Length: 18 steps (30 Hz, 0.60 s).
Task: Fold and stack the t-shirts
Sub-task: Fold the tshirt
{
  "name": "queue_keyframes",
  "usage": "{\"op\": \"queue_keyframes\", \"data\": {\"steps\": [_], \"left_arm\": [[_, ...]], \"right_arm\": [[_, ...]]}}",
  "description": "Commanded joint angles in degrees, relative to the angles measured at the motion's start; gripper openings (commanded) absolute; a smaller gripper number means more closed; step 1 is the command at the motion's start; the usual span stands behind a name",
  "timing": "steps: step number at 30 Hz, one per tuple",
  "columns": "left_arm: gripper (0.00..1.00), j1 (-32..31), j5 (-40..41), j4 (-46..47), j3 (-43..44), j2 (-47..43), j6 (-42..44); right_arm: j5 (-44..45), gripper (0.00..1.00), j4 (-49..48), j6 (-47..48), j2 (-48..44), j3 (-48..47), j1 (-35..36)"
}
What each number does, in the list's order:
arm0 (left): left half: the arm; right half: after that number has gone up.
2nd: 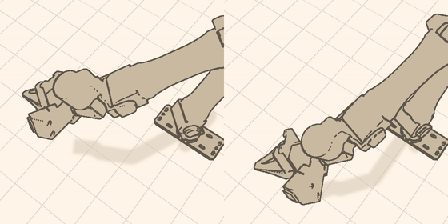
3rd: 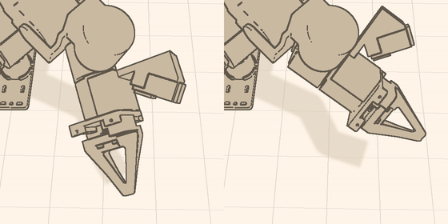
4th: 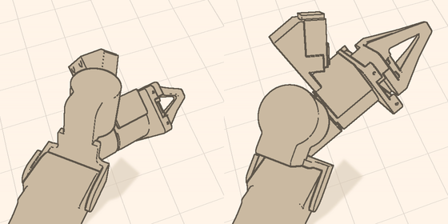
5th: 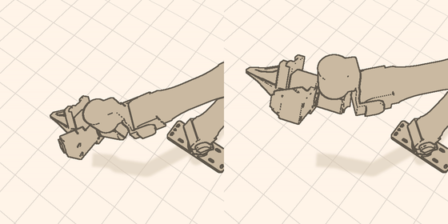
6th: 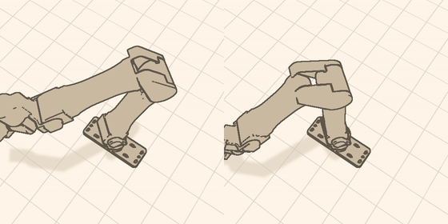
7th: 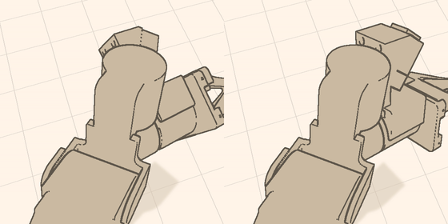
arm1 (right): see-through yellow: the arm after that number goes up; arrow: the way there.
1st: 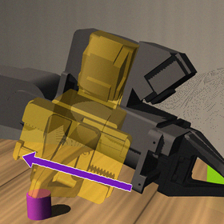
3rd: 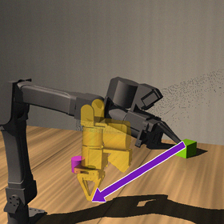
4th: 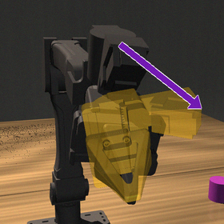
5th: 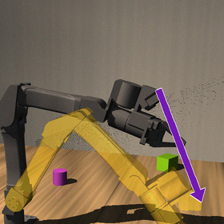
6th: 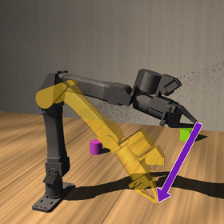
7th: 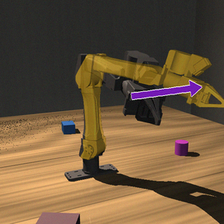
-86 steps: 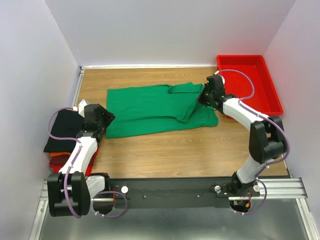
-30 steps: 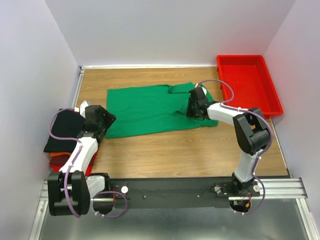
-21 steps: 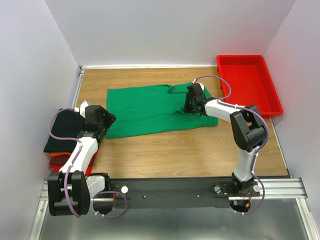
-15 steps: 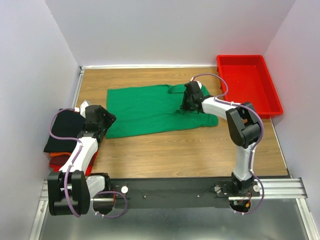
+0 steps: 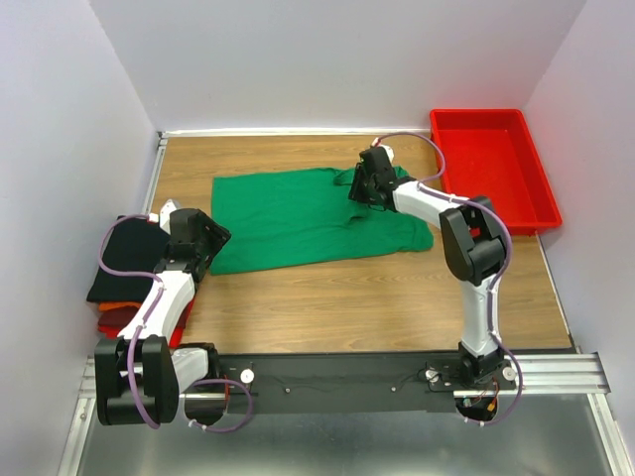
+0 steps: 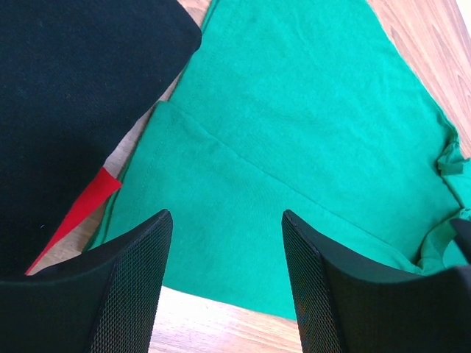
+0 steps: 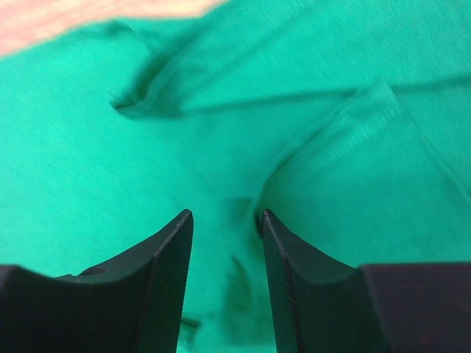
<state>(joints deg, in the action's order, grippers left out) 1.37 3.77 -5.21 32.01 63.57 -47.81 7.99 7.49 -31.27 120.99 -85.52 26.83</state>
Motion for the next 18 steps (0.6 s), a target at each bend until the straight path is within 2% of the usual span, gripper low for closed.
{"op": "queue_keyframes", "data": {"steps": [1, 6, 11, 15, 16, 18], "left_arm": [[0.69, -0.3, -1.1, 0.8, 1.0, 0.6, 0.4], [0.68, -0.4, -1.2, 0.6, 1.1, 0.1, 0.7], [0.68, -0.5, -0.8, 0.4, 1.1, -0.8, 0.7], [0.68, -0.5, -1.1, 0.4, 1.0, -0.6, 0.8], [0.68, -0.4, -1.1, 0.6, 1.0, -0.6, 0.8], [0.68, -0.5, -1.1, 0.6, 1.0, -0.7, 0.8]], "right_arm": [[-2.4, 0.52, -0.4, -1.1, 2.7, -5.0, 0.2], [-2.1, 0.6, -0.3, -0.8, 0.4, -5.9, -0.5], [1.1, 0.59, -0.3, -0.7, -9.4, 4.9, -1.4], [2.5, 0.55, -0.5, -0.5, -16.9, 14.6, -1.3], [2.7, 0.49, -0.5, -0.3, -18.1, 18.3, -1.3], [3.0, 0.44, -0.6, 0.2, -21.0, 21.2, -1.3]]}}
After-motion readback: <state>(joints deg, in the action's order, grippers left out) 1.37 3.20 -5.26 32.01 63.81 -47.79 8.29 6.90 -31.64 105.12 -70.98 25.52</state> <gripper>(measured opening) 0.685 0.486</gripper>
